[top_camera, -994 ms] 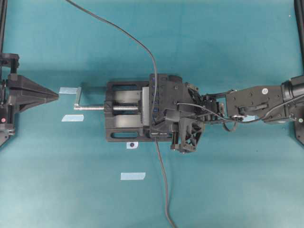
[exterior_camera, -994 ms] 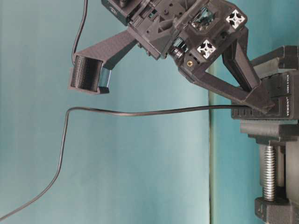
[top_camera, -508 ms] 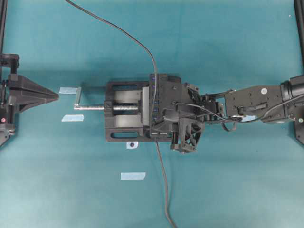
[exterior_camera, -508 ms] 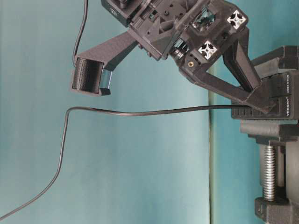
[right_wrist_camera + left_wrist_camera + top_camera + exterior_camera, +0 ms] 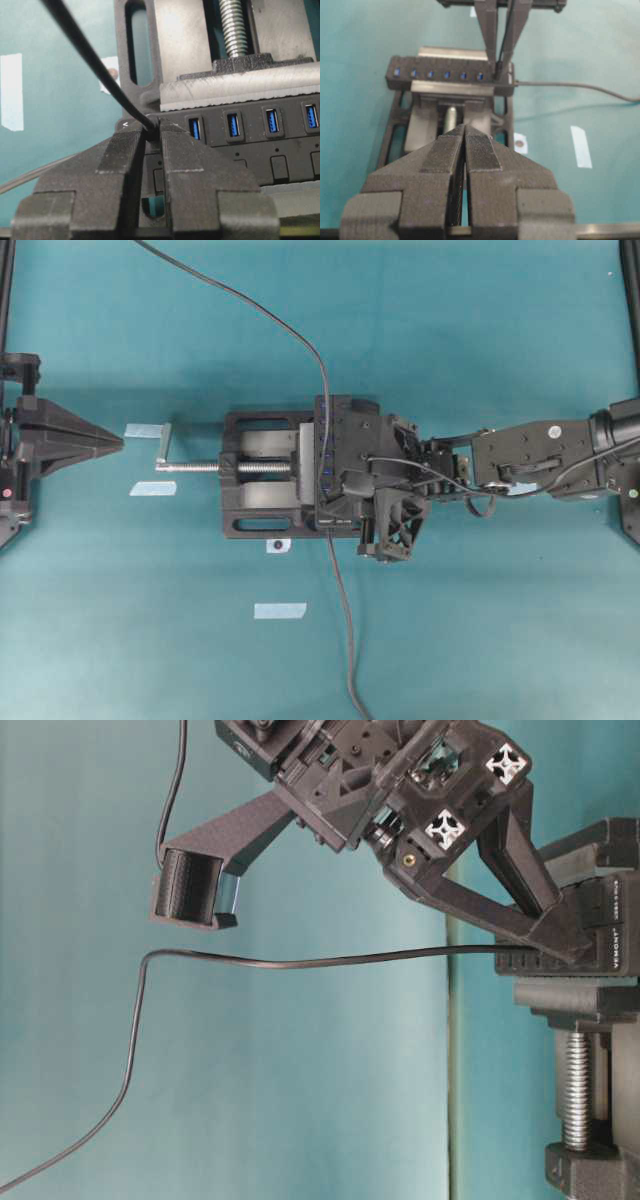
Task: Insert the USB into the front port of the fixed hub.
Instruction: 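Align the plug with the front port and push it in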
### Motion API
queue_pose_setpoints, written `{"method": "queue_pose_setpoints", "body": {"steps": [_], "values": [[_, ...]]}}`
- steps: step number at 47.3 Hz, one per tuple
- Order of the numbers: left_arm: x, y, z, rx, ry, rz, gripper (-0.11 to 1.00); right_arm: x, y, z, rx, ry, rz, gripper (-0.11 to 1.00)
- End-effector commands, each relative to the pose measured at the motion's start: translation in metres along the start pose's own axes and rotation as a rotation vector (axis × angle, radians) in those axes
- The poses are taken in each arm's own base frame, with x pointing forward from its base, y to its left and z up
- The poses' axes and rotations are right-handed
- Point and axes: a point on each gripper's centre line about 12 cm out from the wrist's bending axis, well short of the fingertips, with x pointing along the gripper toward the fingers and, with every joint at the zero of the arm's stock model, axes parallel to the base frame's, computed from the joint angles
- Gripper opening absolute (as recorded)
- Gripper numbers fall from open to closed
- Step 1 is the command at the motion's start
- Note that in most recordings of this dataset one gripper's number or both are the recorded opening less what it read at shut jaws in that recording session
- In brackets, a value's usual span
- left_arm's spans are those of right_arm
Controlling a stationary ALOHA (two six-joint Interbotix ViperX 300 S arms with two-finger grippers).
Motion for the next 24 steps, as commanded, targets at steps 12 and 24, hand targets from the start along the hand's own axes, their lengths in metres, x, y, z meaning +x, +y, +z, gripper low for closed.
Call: {"method": "queue_pose_setpoints", "body": {"steps": [12,24], "values": [[0.0003,0.0000,0.0062,0.000,-0.018,0.001,0.00,-0.0022,0.0175,0.0040,-0.019,-0.005,0.030,0.09],[-0.0009,0.0000,0.0060,0.001,-0.023,0.001,0.00,-0.0045,0.0162,0.0070,-0.014,-0.015,0.029,0.28]]}}
